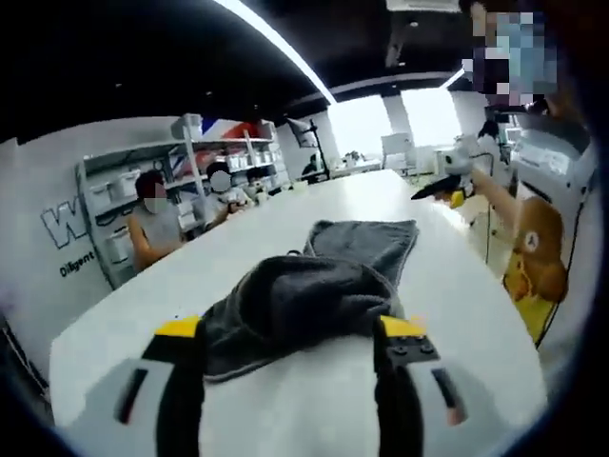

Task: Fold the towel on the table until its edges align and the towel forms a compact rectangular stack.

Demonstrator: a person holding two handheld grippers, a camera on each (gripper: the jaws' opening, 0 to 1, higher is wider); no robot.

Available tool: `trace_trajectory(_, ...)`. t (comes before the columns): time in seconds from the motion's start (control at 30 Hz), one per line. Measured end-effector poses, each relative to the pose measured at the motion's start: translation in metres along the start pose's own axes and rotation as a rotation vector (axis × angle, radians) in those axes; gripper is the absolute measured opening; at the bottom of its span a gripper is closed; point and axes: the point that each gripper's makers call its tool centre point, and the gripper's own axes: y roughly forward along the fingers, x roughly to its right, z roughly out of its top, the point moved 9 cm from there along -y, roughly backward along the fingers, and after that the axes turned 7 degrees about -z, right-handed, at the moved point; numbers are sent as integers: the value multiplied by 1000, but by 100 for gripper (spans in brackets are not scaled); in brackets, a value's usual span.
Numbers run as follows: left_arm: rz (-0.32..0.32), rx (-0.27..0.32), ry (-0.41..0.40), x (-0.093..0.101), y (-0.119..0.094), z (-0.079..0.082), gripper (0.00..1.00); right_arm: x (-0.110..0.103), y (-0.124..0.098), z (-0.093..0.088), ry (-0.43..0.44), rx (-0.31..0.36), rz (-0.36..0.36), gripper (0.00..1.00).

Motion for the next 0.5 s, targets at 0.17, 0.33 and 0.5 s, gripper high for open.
trace_trajectory(0.17,-54,-28,68,-16,19,4,60,-1,-2,0,0,-5,0,99)
trace_trajectory(0.33,-70,-41,67,-36,31,8,48,-2,-6,1,1,0,-8,99)
trace_trajectory(0.5,-57,-53,77,-51,44,12,37,-2,-9,0,4,0,-17,99)
